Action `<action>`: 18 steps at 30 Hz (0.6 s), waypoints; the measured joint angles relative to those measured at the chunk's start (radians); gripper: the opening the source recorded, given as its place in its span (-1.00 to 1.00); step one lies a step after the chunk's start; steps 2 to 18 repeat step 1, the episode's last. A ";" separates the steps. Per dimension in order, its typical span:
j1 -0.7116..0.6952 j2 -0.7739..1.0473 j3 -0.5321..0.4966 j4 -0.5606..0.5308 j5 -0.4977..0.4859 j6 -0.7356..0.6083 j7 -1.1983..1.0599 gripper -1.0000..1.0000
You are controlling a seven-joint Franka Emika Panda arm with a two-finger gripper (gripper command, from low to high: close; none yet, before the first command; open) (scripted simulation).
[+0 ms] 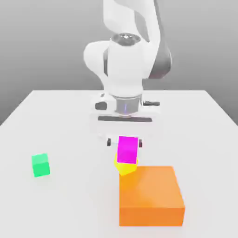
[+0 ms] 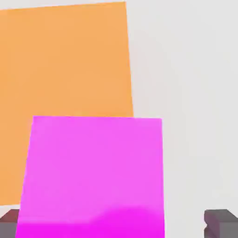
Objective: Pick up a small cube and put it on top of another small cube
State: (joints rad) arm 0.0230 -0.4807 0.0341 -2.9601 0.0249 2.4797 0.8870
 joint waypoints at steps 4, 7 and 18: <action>0.000 -0.035 -0.001 0.008 0.000 -0.043 0.000 1.00; 0.000 -0.035 -0.001 0.008 0.000 -0.043 0.000 1.00; 0.000 -0.035 -0.001 0.008 0.000 -0.043 0.000 1.00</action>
